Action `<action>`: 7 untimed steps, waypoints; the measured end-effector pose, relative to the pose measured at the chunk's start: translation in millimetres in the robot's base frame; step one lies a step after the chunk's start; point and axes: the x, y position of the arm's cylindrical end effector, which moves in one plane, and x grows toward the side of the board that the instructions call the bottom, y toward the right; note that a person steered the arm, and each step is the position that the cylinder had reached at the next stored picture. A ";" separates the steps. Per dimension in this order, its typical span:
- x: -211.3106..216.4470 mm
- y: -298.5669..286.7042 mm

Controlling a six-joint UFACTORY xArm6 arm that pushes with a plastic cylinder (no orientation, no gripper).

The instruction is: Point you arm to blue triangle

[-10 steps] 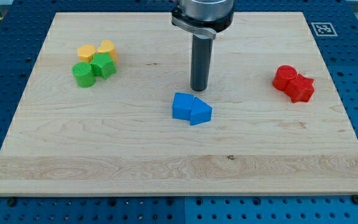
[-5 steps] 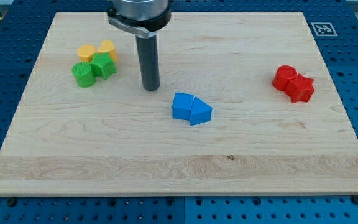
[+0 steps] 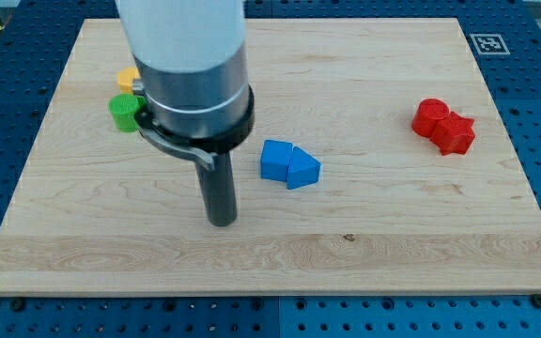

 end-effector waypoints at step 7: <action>-16.8 62.6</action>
